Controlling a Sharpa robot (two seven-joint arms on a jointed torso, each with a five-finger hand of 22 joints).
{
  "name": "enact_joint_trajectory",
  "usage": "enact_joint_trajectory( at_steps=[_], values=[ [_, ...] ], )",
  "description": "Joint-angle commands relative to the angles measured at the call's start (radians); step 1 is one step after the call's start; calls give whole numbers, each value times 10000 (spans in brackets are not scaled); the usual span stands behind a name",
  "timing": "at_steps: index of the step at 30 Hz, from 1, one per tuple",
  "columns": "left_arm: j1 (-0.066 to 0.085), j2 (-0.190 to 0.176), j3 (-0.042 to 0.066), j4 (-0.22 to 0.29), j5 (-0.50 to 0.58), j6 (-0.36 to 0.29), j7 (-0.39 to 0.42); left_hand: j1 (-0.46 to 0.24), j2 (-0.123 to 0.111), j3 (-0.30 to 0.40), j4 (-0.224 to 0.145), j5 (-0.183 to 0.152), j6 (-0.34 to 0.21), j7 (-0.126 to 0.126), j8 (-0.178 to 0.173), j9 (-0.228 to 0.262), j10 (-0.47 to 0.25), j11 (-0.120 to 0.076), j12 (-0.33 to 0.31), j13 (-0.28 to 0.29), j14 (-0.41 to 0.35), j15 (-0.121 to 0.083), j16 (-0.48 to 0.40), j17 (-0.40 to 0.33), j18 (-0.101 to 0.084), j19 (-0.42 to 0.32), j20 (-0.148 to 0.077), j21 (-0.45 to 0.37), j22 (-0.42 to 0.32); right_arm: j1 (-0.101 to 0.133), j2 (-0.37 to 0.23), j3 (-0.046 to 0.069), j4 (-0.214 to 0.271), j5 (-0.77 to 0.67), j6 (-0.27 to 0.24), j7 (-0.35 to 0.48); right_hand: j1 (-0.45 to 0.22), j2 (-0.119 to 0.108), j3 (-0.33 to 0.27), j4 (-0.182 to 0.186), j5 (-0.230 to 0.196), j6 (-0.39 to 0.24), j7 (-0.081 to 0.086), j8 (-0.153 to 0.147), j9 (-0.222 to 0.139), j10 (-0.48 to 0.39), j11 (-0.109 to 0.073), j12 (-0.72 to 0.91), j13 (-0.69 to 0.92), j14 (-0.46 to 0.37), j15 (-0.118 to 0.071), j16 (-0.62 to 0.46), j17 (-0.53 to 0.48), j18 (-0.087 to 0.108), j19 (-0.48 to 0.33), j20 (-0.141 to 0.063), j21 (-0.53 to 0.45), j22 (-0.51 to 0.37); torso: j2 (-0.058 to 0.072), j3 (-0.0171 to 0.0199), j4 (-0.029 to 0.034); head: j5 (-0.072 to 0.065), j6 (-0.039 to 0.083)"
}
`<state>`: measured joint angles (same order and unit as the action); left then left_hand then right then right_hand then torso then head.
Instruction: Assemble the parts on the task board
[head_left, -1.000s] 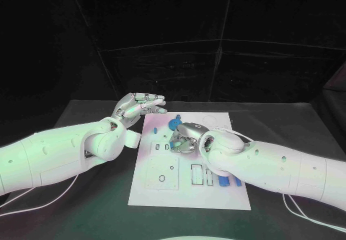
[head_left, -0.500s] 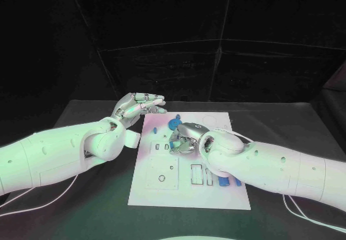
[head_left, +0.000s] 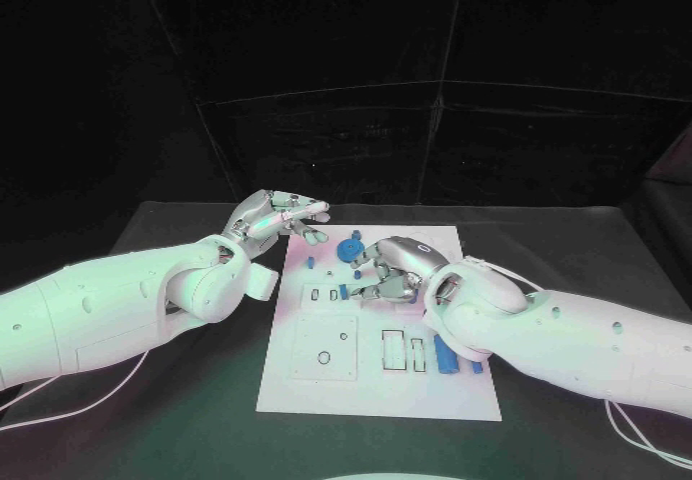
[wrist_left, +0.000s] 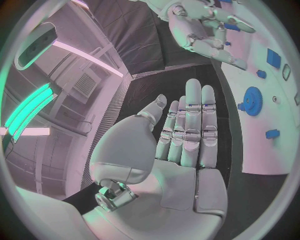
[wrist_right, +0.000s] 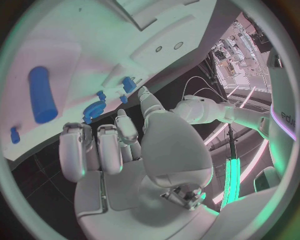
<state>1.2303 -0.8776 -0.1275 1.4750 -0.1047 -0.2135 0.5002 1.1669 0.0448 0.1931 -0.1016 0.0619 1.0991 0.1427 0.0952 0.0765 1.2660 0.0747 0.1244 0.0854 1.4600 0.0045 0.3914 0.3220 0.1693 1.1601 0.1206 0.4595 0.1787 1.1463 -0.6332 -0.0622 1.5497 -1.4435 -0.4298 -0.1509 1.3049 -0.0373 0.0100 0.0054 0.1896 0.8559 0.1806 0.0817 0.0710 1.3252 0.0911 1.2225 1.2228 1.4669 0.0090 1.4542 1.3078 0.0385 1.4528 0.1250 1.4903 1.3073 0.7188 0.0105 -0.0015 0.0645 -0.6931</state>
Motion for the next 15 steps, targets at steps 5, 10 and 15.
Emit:
enact_joint_trajectory(
  at_steps=[5, 10, 15],
  values=[
    [463, -43, 14, -132, -3522, 1168, -4003, -89, -242, -183, 443, 6, 229, -285, 17, 135, 1301, -416, 442, 607, 702, -460, 6950, 6621, 123, 1299, -519, 1396, 755, 859, -1399, 19, 685, 4355, 101, 3063, 504, 287, -81, -163, 256, 264, -115, 212, 26, -548, -128, -751, -839, 240, -57, -701, -944, 272, -817, -105, -605, 0, -259, 57, -48, 52, -52],
    [842, 179, 15, -211, -5493, 2251, -6176, -368, -287, -610, 1255, -5, 132, -442, 297, 349, 1572, -611, 1565, 1774, 870, -598, 10370, 10543, -240, 2383, -716, 4406, 3843, 1280, -2218, 17, 797, 5792, 394, 3336, 564, 330, -128, -188, 324, 284, -130, 239, 23, -577, -139, -839, -947, 210, -81, -822, -1099, 302, -909, -122, -703, -142, -413, 88, -87, 90, -134],
    [1165, 653, 15, -427, -6822, 3204, -7973, -413, -131, -1188, 2363, 10, -267, -520, 1081, 800, 759, -567, 3545, 3739, 1013, -615, 11526, 12088, -825, 3045, -776, 7967, 8581, 1463, -2669, 16, 584, 6381, 442, 3328, 572, 345, -151, -189, 340, 297, -136, 253, 23, -554, -145, -827, -945, 213, -87, -840, -1111, 303, -909, -129, -715, -153, -525, 127, -114, 122, -207]
  ],
)
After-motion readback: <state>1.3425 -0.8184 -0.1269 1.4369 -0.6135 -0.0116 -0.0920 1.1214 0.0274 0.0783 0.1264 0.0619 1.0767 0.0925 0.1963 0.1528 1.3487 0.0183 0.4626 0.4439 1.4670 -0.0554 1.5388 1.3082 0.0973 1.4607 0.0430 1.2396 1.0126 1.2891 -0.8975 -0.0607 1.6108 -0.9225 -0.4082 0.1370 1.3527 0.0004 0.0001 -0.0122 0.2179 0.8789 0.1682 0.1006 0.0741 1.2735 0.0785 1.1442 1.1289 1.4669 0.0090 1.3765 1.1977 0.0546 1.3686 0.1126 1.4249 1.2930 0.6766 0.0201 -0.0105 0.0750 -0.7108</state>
